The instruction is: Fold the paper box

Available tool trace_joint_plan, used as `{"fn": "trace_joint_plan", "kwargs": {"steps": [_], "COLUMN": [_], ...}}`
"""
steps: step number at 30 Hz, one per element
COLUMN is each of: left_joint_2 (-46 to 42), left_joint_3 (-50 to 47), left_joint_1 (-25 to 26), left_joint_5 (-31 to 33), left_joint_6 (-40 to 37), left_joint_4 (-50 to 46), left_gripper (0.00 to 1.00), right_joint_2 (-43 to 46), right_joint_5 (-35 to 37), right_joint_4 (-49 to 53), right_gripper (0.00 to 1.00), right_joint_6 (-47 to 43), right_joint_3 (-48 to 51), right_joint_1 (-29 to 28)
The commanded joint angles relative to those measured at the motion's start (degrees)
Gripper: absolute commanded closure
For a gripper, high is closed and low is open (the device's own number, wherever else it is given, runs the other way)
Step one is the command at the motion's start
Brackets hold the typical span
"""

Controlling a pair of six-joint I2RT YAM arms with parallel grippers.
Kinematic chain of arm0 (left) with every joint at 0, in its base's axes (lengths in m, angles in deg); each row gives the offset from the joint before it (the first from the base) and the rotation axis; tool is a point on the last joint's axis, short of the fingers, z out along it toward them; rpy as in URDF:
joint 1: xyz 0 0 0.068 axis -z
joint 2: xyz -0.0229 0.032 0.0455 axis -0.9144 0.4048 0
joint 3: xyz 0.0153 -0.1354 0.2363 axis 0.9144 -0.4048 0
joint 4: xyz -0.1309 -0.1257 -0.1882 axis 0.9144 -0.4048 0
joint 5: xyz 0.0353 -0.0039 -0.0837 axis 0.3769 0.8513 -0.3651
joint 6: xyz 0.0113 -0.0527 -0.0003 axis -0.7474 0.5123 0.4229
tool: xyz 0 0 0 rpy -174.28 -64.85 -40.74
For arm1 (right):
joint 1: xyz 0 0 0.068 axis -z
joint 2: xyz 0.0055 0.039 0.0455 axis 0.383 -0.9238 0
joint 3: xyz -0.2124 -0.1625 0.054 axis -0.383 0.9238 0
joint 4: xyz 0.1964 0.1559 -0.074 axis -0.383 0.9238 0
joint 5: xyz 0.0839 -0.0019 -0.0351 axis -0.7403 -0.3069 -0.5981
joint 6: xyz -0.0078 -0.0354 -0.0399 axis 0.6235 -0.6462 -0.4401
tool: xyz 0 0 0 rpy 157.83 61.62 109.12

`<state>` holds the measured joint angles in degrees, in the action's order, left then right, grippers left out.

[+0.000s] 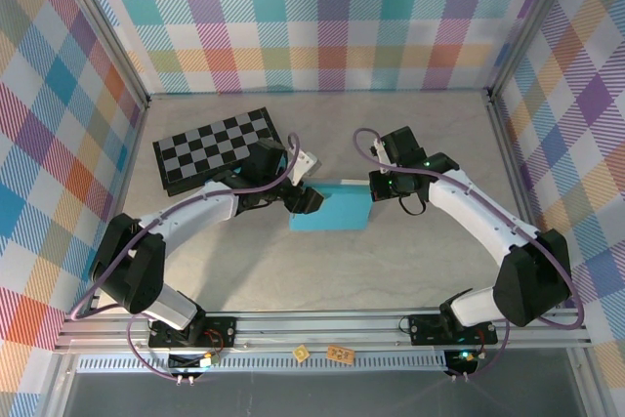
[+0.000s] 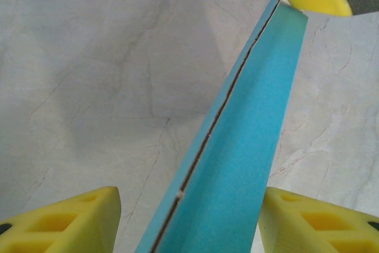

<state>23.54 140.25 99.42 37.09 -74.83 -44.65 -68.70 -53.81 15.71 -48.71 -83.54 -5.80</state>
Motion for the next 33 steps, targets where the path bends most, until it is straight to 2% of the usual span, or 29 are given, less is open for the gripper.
{"fn": "trace_joint_plan", "kwargs": {"steps": [1,3,5,11,14,18,21,23,27,33], "left_joint_2": [0.57,-0.27,-1.45,-3.34,-4.8,-9.24,-11.13,-10.96,-9.29,-11.37], "left_joint_3": [-0.01,-1.06,-1.81,-1.92,-1.95,-1.22,1.79,5.07,11.21,10.71], "left_joint_1": [0.68,0.8,0.8,0.8,0.8,0.8,0.74,0.71,0.54,0.54], "left_joint_5": [-0.17,0.66,1.18,2.59,5.24,10.5,17.31,19.08,17.85,17.83], "left_joint_6": [-0.91,-1.13,-0.72,1.34,2.91,8.66,13.84,16.45,18.98,19.45], "left_joint_4": [-0.49,-0.05,0.85,0.9,0.47,-0.01,-7.76,-14.89,-31.25,-37.58], "left_gripper": [0.38,0.3,0.28,0.28,0.28,0.3,0.35,0.41,0.49,0.57], "right_joint_2": [1.5,1.5,1.71,1.78,2.0,2.81,3.08,3.25,2.82,2.41], "right_joint_5": [-0.69,-0.5,-0.38,-0.32,0.15,0.81,0.91,0.74,0.63,0.59], "right_joint_4": [-1.1,-1.29,-1.72,-2.7,-2.73,-2.85,-2.97,-3.31,-3.28,-3.17], "right_gripper": [1.0,1.0,1.0,1.0,1.0,1.0,1.0,1.0,1.0,1.0], "right_joint_6": [1.08,1.04,1.03,0.9,0.9,0.58,0.59,0.63,0.32,0.29], "right_joint_3": [0.26,0.33,0.71,1.33,1.77,2.56,2.87,3.09,2.84,2.66], "right_joint_1": [-1.2,-1.37,-1.6,-2.22,-2.53,-2.62,-2.68,-2.71,-2.71,-2.71]}}
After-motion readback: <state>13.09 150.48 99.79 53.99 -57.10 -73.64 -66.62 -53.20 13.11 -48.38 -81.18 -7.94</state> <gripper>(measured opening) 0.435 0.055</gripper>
